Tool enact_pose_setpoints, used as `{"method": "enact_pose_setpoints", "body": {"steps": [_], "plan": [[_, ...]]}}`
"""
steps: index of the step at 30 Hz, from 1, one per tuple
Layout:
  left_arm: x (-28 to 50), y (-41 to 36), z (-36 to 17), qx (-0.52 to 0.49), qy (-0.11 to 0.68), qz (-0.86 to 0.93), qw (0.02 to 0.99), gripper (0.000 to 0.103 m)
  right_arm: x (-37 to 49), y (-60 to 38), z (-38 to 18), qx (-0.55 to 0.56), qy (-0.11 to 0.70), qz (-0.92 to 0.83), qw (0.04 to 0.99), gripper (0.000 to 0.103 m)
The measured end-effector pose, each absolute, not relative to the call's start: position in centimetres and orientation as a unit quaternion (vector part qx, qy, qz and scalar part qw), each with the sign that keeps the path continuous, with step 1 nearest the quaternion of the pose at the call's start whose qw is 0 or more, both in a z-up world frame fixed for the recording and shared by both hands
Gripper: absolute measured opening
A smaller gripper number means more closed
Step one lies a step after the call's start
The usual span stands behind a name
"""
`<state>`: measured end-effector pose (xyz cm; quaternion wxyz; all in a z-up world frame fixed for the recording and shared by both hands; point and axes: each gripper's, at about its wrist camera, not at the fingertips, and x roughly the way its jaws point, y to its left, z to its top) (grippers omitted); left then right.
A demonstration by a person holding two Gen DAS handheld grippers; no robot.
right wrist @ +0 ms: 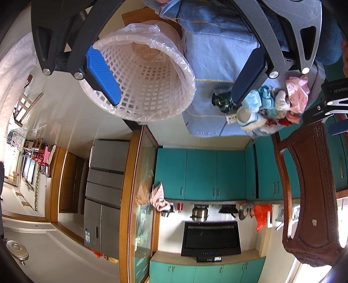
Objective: Collect trash
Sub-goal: 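Grasp the dark green plastic bag with the right tool while the left tool grasps the pink bag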
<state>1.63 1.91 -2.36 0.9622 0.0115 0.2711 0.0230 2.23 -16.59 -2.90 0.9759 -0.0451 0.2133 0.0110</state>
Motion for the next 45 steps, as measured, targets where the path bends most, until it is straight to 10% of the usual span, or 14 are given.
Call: {"method": "enact_pose_setpoints", "body": {"steps": [7,14,27,35,45], "plan": [[2.9,6.9,-5.5,-0.018,0.352,0.055,0.934,0.099,6.0,-15.7,-6.4,-0.037,0.302,0.083,0.949,0.099],[3.9,10.0,-7.6,-0.05,0.395,0.055,0.916,0.084,8.7,-11.6,-8.0,-0.044,0.327,0.157,0.931,0.073],[9.5,10.3,-11.3,-0.035,0.455,0.063,0.887,0.092,17.6,-9.9,-9.1,-0.051,0.349,0.135,0.926,0.081],[10.2,11.1,-12.6,-0.057,0.476,0.039,0.877,0.039,21.8,-7.4,-12.1,-0.083,0.399,0.153,0.9,0.065],[8.6,11.0,-11.6,-0.056,0.45,0.016,0.891,0.017,19.0,-7.1,-11.9,-0.081,0.394,0.186,0.897,0.036]]}}
